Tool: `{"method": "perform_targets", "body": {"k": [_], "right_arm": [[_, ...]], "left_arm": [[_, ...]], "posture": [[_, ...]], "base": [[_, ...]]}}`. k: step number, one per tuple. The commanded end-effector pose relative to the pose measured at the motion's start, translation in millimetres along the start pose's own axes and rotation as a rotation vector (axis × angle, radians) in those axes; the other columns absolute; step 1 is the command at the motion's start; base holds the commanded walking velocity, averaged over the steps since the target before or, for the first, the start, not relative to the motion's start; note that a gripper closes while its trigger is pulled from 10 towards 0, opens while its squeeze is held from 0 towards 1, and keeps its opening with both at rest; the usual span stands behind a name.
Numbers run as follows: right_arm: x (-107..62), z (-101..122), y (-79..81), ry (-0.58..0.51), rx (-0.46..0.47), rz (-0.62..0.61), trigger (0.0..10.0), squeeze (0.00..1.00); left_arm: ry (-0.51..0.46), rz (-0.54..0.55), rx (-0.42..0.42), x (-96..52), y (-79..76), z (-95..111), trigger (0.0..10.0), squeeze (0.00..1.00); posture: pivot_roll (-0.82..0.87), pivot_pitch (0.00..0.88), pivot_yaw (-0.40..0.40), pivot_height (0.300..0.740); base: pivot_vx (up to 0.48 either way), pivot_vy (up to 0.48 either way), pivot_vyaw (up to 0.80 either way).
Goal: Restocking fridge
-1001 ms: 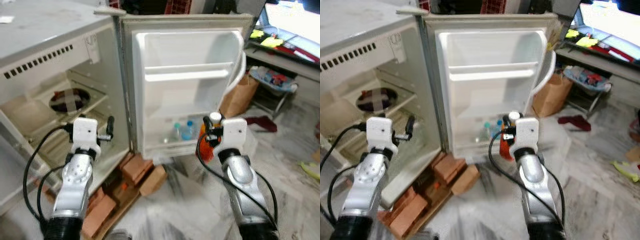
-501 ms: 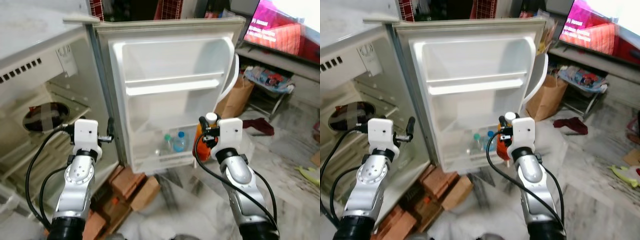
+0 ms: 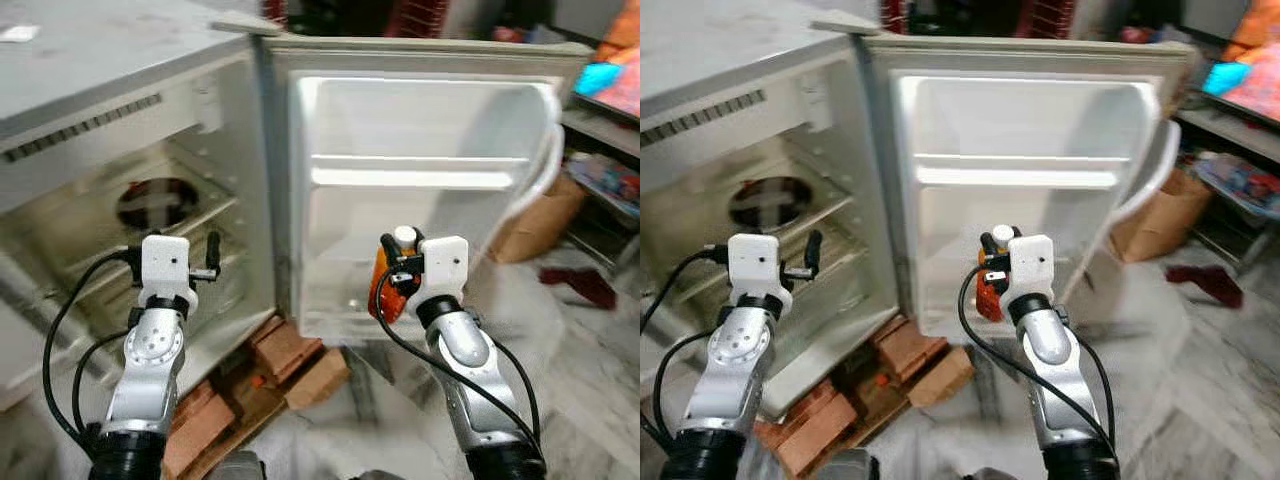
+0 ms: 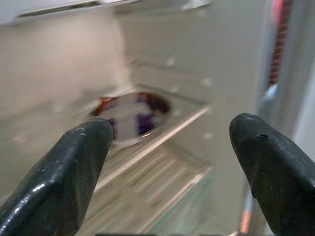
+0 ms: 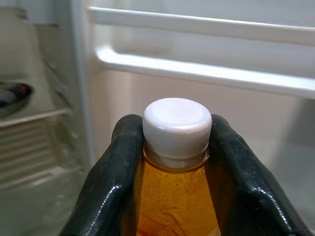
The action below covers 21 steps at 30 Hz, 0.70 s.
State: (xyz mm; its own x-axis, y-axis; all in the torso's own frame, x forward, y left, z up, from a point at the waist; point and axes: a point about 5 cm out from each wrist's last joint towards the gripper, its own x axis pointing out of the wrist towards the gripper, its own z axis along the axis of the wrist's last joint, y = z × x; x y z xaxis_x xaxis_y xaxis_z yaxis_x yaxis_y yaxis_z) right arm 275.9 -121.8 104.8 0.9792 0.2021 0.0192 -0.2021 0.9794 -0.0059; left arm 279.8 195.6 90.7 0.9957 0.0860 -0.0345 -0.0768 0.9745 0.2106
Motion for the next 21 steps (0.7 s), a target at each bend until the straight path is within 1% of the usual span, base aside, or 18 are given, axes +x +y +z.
{"method": "perform_targets", "body": {"k": [1,3,4,6,7,10,15,17,19,21], "right_arm": [[2.9,6.4,-6.5,-0.036,-0.008,-0.024,10.0,0.0],[5.4,6.2,-6.7,-0.047,0.003,-0.048,10.0,0.0],[5.4,6.2,-6.7,-0.047,0.003,-0.048,10.0,0.0],[7.7,6.5,-7.8,-0.059,0.014,-0.08,10.0,0.0],[8.0,7.3,-9.0,-0.068,0.022,-0.104,10.0,0.0],[5.8,6.4,-8.4,-0.075,0.033,-0.122,10.0,0.0],[1.9,3.9,-8.6,-0.074,0.041,-0.112,10.0,0.0],[1.8,3.4,-8.4,-0.075,0.043,-0.097,10.0,0.0],[2.4,3.3,-9.3,-0.075,0.046,-0.091,10.0,0.0],[6.3,4.7,-9.7,-0.077,0.043,-0.081,10.0,0.0]], "left_arm": [[0.003,-0.012,0.016,1.5,-2.7,-0.3,10.0,0.0],[0.024,-0.026,0.033,0.7,0.2,-6.4,10.0,0.0],[0.024,-0.026,0.033,0.7,0.2,-6.4,10.0,0.0],[0.034,-0.057,0.057,1.4,0.6,-9.9,10.0,0.0],[0.029,-0.084,0.073,4.5,-2.2,-8.3,10.0,0.0],[0.025,-0.107,0.081,11.7,-4.3,-4.8,10.0,0.0],[0.025,-0.105,0.077,16.6,-4.6,-3.4,10.0,0.0],[0.031,-0.093,0.068,16.2,-4.3,-5.3,10.0,0.0],[0.027,-0.094,0.077,14.1,-4.5,-7.8,10.0,0.0],[0.014,-0.105,0.06,11.9,-3.9,-8.0,10.0,0.0]], "posture": [[0.01,0.0,-0.049,0.74],[0.01,0.0,-0.006,0.74],[0.01,0.0,-0.006,0.74],[0.01,0.0,0.021,0.74],[0.0,0.0,0.037,0.74],[-0.01,0.0,0.051,0.74],[-0.02,0.0,0.038,0.74],[-0.02,0.0,0.026,0.74],[-0.02,0.0,0.016,0.74],[0.0,0.0,0.004,0.74]], "base": [[0.0,0.0,0.0],[0.0,0.0,0.0],[0.0,0.0,0.0],[0.0,0.0,0.0],[0.0,0.0,0.0],[0.0,0.0,0.0],[0.0,0.0,0.0],[0.0,0.0,0.0],[0.0,0.0,0.0],[0.0,0.0,0.0]]}}
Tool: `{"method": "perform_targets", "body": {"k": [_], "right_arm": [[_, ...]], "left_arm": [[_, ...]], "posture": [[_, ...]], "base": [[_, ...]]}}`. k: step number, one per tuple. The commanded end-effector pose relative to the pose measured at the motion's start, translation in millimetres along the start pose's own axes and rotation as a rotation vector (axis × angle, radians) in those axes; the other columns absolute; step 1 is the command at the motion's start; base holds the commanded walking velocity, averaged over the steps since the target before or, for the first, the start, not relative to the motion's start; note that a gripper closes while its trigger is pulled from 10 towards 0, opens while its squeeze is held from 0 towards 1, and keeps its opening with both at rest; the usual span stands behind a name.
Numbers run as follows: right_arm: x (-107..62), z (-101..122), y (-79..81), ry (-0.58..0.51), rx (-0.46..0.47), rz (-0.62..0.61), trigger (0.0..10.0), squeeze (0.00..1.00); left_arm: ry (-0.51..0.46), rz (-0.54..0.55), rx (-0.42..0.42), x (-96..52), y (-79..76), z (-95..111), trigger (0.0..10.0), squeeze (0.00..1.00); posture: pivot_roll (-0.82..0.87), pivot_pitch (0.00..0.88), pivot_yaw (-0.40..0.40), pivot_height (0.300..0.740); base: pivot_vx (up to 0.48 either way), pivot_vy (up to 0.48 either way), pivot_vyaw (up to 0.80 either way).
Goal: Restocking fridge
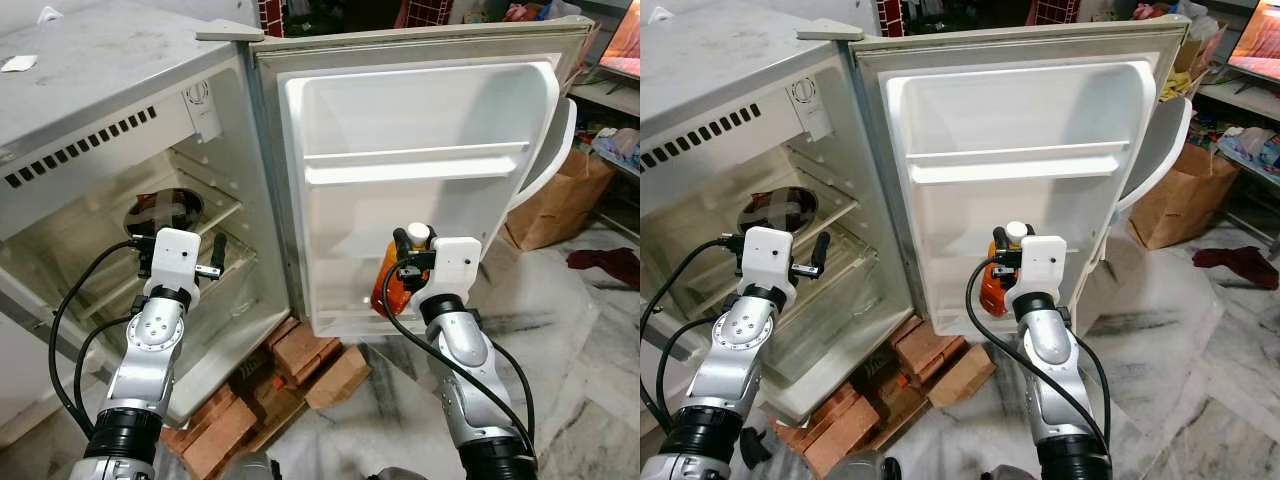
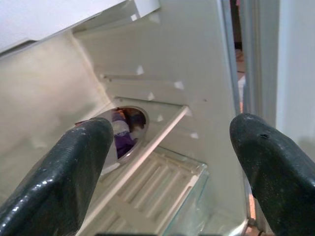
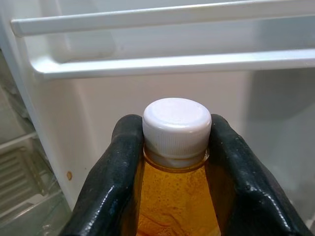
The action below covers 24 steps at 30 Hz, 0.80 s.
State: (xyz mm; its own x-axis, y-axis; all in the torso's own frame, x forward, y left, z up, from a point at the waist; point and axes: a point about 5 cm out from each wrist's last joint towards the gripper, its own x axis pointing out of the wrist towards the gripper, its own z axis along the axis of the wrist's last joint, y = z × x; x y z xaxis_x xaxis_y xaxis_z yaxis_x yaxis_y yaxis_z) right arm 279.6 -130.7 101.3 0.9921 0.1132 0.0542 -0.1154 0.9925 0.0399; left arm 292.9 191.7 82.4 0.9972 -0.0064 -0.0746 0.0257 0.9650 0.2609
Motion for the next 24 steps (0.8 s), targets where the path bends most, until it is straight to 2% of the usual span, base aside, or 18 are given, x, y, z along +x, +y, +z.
{"method": "perform_targets", "body": {"k": [1,10,20,24], "right_arm": [[7.1,8.7,1.4,-0.042,0.001,0.012,10.0,0.0],[13.2,11.9,5.3,-0.052,-0.001,0.044,10.0,0.0],[9.0,9.9,5.6,-0.04,0.001,0.057,10.0,0.0],[5.6,9.7,4.7,-0.034,0.002,0.062,10.0,0.0]], "left_arm": [[-0.013,-0.008,0.004,-1.7,3.6,-0.9,10.0,0.0],[-0.014,0.013,0.001,-3.6,8.0,-2.3,10.0,0.0],[-0.004,0.015,-0.005,-4.7,4.3,-4.8,10.0,0.0],[-0.007,0.035,-0.012,-9.0,6.3,-4.3,10.0,0.0]], "posture": [[0.0,0.0,0.002,0.74],[0.01,0.0,-0.015,0.74],[0.0,0.0,-0.023,0.74],[0.0,0.0,-0.028,0.74]], "base": [[0.274,0.0,0.0],[0.329,0.0,0.0],[0.312,0.0,0.0],[0.0,0.0,0.0]]}}
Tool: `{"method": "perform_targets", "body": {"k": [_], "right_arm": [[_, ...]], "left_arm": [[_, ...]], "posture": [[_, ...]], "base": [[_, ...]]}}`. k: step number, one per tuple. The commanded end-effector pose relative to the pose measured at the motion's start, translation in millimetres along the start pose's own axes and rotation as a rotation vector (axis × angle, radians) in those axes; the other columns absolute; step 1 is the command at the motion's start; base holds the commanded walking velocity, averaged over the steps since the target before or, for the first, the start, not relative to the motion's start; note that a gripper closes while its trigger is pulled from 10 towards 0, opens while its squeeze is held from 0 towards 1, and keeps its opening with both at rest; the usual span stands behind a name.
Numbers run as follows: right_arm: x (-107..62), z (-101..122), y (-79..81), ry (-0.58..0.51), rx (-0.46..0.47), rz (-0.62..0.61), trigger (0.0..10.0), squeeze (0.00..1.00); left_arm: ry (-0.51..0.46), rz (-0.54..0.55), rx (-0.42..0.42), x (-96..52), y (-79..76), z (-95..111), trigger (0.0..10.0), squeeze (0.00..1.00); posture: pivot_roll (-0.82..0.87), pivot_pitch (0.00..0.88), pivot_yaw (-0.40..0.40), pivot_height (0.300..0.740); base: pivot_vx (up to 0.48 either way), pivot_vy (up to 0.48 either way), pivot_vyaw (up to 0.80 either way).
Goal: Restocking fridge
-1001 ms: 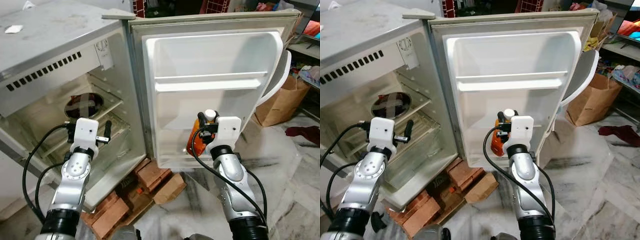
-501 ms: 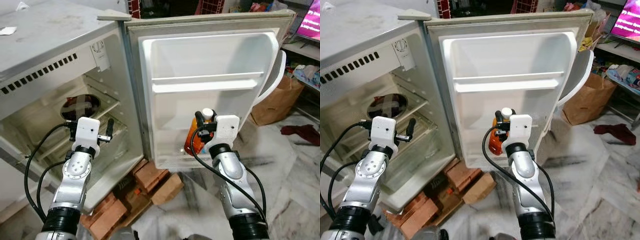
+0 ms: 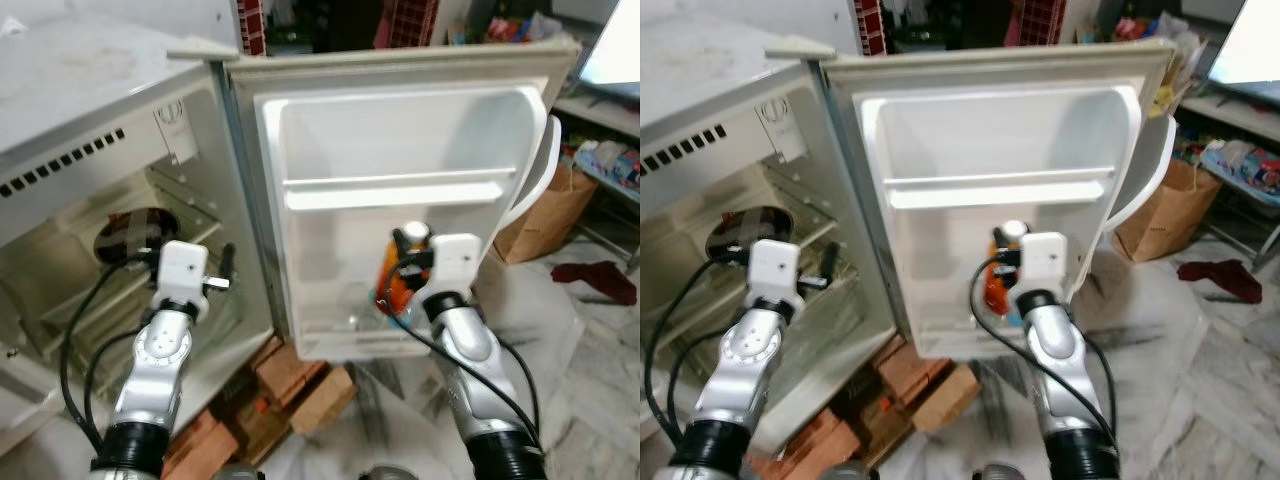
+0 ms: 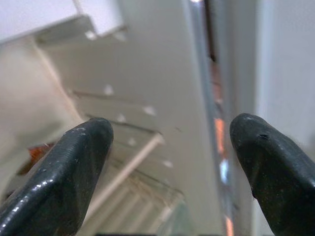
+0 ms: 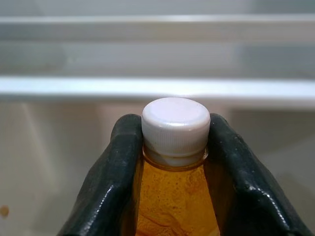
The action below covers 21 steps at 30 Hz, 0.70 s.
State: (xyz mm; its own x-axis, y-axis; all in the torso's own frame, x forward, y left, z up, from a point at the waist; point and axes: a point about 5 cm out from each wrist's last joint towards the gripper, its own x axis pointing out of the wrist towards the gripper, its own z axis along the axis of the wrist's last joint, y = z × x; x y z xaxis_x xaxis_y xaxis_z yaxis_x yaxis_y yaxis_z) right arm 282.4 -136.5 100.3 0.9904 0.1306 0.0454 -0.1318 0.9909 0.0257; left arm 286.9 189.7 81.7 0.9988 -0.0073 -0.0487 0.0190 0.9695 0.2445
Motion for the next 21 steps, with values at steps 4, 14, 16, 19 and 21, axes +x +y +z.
{"method": "perform_targets", "body": {"k": [4,14,16,19,21], "right_arm": [[-0.3,10.2,10.8,-0.032,0.017,0.053,10.0,0.0],[-1.5,7.8,18.6,-0.005,0.045,0.101,10.0,0.0],[-1.3,6.8,19.1,0.003,0.045,0.106,10.0,0.0],[-1.0,5.1,19.7,0.016,0.046,0.116,10.0,0.0],[-1.0,5.2,19.9,0.017,0.047,0.118,10.0,0.0]], "left_arm": [[0.037,0.052,0.017,-14.2,16.9,-7.3,10.0,0.0],[0.134,0.097,0.03,-38.6,30.7,-21.1,10.0,0.0],[0.143,0.094,0.034,-39.3,30.1,-22.3,10.0,0.0],[0.149,0.082,0.044,-39.6,29.6,-22.8,10.0,0.0],[0.157,0.078,0.055,-39.3,30.5,-22.9,10.0,0.0]], "posture": [[-0.01,0.0,-0.035,0.74],[0.02,0.013,-0.05,0.74],[0.02,0.013,-0.05,0.74],[0.02,0.018,-0.054,0.735],[0.02,0.02,-0.054,0.725]], "base": [[0.0,0.0,0.0],[0.0,0.0,0.0],[0.0,0.0,0.0],[0.0,0.0,0.0],[0.0,0.0,0.0]]}}
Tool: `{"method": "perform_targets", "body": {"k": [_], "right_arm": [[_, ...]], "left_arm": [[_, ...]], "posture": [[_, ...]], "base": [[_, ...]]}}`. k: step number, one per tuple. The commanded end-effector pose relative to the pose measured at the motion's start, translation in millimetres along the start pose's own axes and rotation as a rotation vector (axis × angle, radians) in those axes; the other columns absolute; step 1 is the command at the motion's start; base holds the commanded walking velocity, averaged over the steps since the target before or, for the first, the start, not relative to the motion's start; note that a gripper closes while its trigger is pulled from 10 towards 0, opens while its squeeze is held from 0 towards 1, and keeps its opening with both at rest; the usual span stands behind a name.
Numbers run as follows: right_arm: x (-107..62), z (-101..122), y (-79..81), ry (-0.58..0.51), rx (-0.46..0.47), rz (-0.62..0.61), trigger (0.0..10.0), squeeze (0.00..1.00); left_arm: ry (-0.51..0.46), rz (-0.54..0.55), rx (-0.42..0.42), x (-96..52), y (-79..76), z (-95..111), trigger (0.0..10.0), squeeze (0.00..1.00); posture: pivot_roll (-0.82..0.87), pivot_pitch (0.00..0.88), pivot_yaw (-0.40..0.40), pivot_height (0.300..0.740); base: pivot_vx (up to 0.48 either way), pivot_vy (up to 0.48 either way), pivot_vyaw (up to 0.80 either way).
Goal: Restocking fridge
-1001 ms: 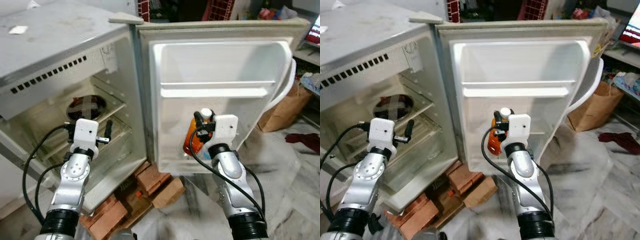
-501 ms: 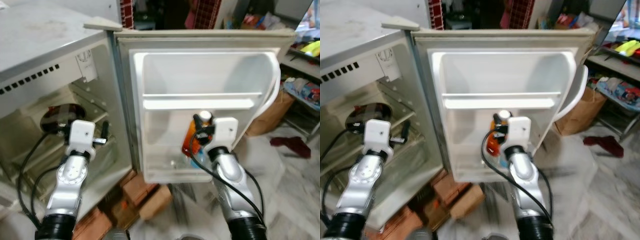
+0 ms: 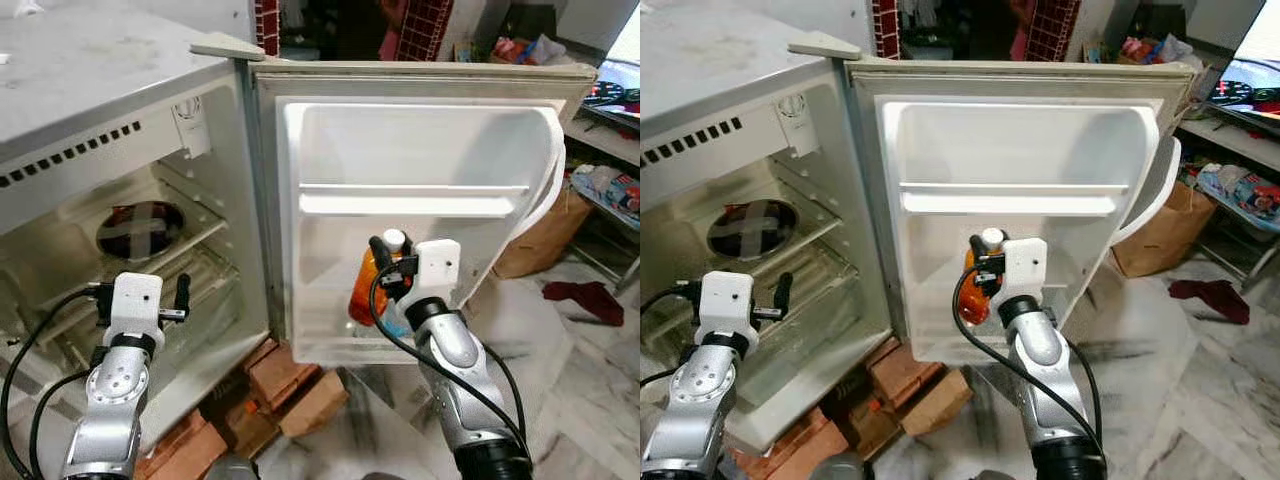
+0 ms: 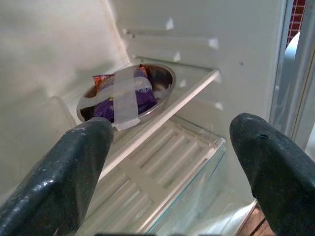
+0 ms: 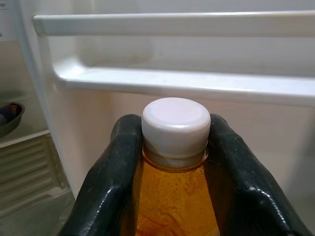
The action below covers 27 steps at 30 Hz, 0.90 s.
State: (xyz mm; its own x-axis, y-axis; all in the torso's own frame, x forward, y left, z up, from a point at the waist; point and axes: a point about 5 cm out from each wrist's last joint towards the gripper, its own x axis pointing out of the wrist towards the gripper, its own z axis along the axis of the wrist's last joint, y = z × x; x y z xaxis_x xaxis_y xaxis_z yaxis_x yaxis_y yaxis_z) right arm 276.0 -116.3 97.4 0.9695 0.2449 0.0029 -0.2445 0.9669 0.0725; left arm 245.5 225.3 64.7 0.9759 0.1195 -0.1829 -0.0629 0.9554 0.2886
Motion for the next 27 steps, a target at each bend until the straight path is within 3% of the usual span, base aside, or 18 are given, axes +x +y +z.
{"method": "perform_targets", "body": {"k": [1,10,15,27], "right_arm": [[2.3,8.7,-0.6,-0.03,-0.004,0.007,10.0,0.0],[1.9,9.3,-0.8,-0.03,-0.006,0.013,10.0,0.0],[2.7,8.7,-0.3,-0.028,-0.006,0.019,10.0,0.0],[3.5,7.4,0.8,-0.022,-0.006,0.021,10.0,0.0]], "left_arm": [[0.002,-0.006,0.036,1.3,2.1,3.4,10.0,0.0],[0.008,-0.029,0.091,5.7,7.7,7.9,10.0,0.0],[-0.007,-0.023,0.071,8.6,7.3,12.1,10.0,0.0],[-0.053,-0.056,0.044,13.1,-2.0,22.8,10.0,0.0]], "posture": [[0.02,0.02,-0.054,0.72],[0.02,0.025,-0.055,0.665],[0.02,0.023,-0.061,0.64],[0.02,0.023,-0.057,0.64]], "base": [[0.0,0.0,0.0],[0.0,0.0,0.0],[0.0,0.0,0.0],[0.0,0.0,0.0]]}}
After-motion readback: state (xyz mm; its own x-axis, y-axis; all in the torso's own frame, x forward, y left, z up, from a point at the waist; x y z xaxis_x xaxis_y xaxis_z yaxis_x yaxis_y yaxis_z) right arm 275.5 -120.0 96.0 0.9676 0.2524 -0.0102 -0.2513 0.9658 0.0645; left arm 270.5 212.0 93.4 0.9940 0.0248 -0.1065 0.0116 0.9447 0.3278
